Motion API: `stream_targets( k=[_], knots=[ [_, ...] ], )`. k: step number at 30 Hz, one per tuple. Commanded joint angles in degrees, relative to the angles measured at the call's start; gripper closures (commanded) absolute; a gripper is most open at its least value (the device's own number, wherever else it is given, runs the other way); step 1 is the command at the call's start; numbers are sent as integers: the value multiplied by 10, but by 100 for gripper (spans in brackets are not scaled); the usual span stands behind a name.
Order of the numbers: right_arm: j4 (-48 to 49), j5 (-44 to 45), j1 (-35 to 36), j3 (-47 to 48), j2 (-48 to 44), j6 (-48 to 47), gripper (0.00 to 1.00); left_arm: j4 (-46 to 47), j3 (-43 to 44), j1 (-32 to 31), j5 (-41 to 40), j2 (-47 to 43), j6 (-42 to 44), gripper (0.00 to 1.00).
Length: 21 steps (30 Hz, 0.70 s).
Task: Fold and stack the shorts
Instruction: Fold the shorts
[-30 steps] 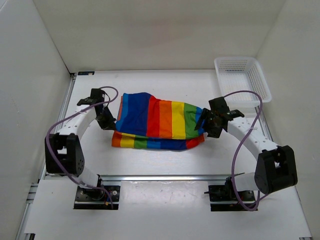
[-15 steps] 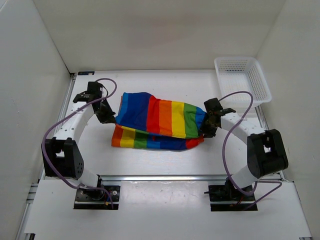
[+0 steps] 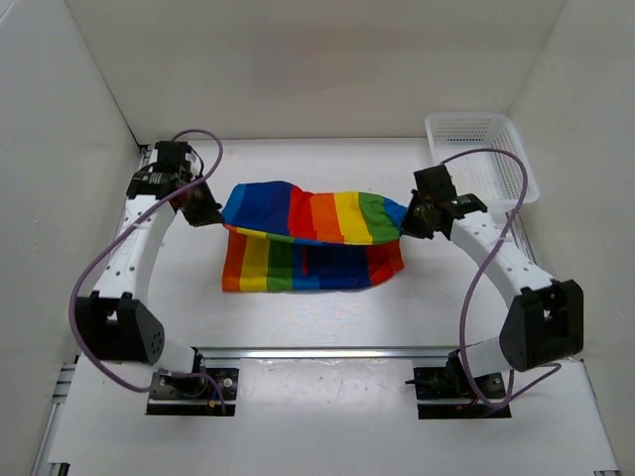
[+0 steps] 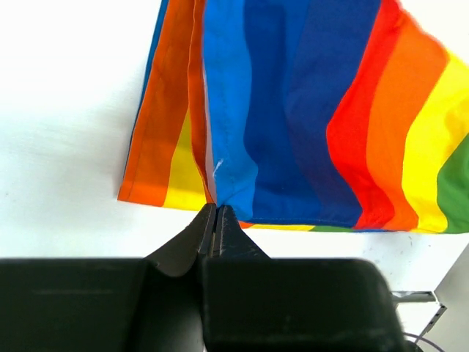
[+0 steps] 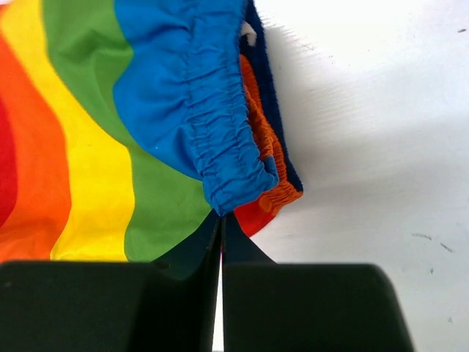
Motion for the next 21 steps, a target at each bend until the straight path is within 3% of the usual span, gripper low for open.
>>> stream_targets(
  k=[1, 8, 11, 13, 14, 15, 16, 17, 18, 20, 21],
  knots=[
    [-40, 0, 13, -11, -47, -20, 100, -32, -46, 3, 2, -77, -9, 90],
    [-9, -18, 32, -149, -73, 8, 100, 28, -274, 3, 27, -168, -59, 90],
    [12, -18, 47, -187, -48, 19, 96, 69, -320, 3, 30, -138, -78, 88],
    [17, -18, 47, -188, -32, 19, 79, 76, -314, -3, 30, -107, -72, 71],
    [10, -12, 47, -181, -32, 12, 69, 77, -309, -8, 36, -83, -72, 69],
    [4, -2, 47, -174, -32, 12, 41, 67, -297, -8, 36, -77, -63, 63],
    [-2, 4, 47, -167, -32, 12, 27, 60, -290, -8, 36, -77, -57, 57],
    [-16, 13, 47, -152, -49, 7, 18, 53, -282, -8, 36, -77, -57, 33],
    [-23, 21, 47, -142, -56, 7, 9, 39, -263, -8, 21, -85, -51, 23],
    [-47, 34, 47, -110, -70, -6, 4, 23, -237, -8, 7, -102, -51, 13],
    [-47, 34, 39, -102, -70, -6, 3, 16, -210, -8, -8, -102, -51, 1]
  ],
)
